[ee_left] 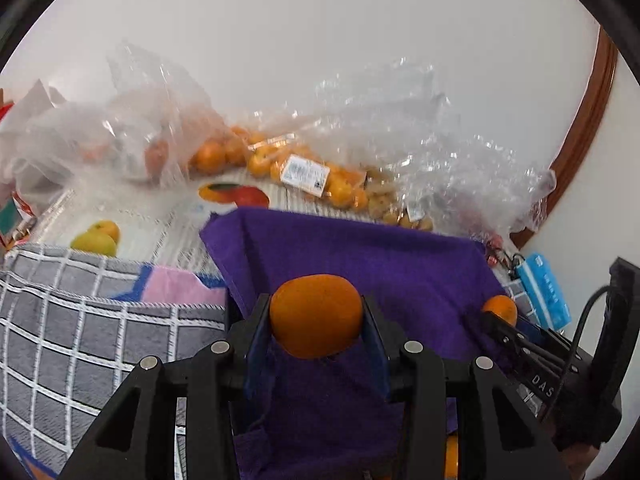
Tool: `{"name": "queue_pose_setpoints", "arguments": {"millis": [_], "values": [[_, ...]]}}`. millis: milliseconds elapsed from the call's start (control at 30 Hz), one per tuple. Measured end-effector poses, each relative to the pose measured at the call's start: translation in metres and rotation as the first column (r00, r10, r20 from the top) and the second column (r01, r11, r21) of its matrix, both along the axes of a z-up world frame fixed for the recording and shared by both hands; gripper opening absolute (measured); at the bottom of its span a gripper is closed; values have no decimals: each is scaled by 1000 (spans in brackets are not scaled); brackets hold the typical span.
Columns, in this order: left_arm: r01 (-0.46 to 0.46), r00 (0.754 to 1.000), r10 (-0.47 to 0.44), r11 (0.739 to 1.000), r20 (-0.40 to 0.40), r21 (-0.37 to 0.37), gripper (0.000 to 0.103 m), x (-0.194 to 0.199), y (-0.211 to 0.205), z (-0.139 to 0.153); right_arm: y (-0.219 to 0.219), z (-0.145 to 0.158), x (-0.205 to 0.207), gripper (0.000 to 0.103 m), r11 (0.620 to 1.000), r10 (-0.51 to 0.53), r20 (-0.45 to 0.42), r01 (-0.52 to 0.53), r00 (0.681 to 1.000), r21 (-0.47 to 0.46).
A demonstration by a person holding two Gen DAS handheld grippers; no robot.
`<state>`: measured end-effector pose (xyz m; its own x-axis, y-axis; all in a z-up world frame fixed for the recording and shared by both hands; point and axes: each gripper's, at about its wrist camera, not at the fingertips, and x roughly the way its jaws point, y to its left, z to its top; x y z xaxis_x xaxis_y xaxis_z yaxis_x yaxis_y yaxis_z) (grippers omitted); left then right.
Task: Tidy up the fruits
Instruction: 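Carry both held oranges over the purple towel with both tools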
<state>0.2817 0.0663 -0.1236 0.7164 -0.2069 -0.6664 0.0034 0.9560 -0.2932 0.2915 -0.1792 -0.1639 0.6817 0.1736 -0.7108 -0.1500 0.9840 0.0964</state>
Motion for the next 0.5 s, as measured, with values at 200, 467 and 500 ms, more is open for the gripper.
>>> {"name": "queue_pose_setpoints", "arguments": {"millis": [200,467,500], "values": [[7,1000,-7,1000,-30,10,41,7,-3,-13,-6,-9,5,42,1000,-5,-27,6,1000,15],[28,999,-27,998,-24,58,41,6,-11,-19,-5,-22,13,42,1000,-6,-68,8,998,18],[34,999,-32,998,-29,56,41,7,-12,-21,-5,-23,14,42,1000,-8,-71,9,997,14]]}}
